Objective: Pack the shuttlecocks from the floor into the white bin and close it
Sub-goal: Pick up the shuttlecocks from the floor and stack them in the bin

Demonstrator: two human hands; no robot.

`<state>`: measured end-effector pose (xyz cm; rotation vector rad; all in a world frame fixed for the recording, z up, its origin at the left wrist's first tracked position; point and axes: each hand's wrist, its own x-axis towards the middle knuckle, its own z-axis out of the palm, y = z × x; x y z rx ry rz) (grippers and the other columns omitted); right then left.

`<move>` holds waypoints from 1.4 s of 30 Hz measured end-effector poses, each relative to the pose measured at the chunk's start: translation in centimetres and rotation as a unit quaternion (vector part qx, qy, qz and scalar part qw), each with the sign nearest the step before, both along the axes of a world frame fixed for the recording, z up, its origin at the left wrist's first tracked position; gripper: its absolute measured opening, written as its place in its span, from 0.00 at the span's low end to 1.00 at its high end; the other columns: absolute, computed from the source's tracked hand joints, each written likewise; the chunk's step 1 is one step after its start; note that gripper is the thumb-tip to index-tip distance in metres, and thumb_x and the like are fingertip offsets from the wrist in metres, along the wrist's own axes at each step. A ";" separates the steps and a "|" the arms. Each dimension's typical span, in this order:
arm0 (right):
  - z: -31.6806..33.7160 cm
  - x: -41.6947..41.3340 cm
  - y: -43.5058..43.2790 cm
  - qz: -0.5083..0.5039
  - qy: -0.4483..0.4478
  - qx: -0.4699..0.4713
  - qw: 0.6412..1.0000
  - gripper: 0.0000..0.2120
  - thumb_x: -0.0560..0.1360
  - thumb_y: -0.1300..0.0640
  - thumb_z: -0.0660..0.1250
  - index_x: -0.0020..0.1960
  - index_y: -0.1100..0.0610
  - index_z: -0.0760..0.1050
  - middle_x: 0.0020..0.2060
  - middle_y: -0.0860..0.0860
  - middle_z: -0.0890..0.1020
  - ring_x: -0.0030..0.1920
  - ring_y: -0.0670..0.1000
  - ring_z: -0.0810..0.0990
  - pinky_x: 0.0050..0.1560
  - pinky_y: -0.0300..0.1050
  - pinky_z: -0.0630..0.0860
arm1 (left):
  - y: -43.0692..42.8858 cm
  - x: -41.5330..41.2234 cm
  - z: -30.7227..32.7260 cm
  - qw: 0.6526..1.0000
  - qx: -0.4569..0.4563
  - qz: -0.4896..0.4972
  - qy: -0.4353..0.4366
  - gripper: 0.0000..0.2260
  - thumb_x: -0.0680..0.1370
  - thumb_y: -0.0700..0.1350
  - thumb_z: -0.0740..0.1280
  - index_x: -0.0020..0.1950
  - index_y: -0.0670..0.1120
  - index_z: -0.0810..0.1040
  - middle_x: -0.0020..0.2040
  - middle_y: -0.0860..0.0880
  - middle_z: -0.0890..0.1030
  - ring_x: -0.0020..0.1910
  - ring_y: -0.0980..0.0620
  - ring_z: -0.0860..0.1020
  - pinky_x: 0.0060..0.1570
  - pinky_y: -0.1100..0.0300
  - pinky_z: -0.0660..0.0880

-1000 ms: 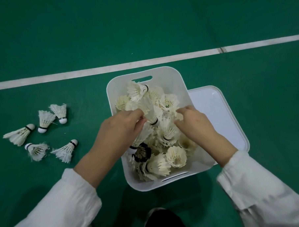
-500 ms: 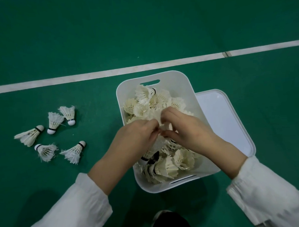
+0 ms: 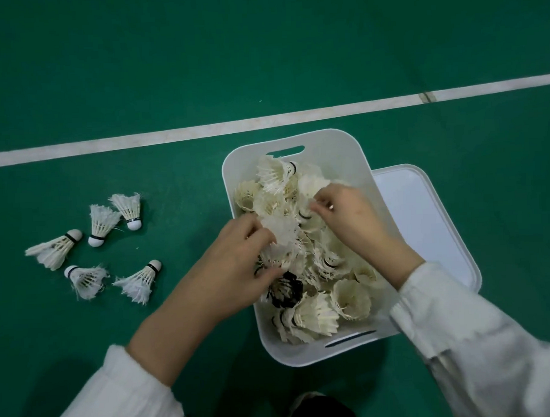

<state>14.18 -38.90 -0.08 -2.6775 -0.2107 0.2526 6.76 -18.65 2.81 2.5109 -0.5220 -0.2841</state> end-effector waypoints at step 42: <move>-0.4 5.7 1.4 -0.071 0.112 -0.089 0.987 0.14 0.78 0.53 0.58 0.58 0.58 0.75 0.54 0.55 0.79 0.49 0.57 0.79 0.53 0.48 0.74 | 13.5 1.4 -0.6 0.940 0.317 -0.123 -0.013 0.14 0.80 0.55 0.49 0.56 0.52 0.70 0.52 0.55 0.75 0.53 0.55 0.76 0.47 0.60 0.69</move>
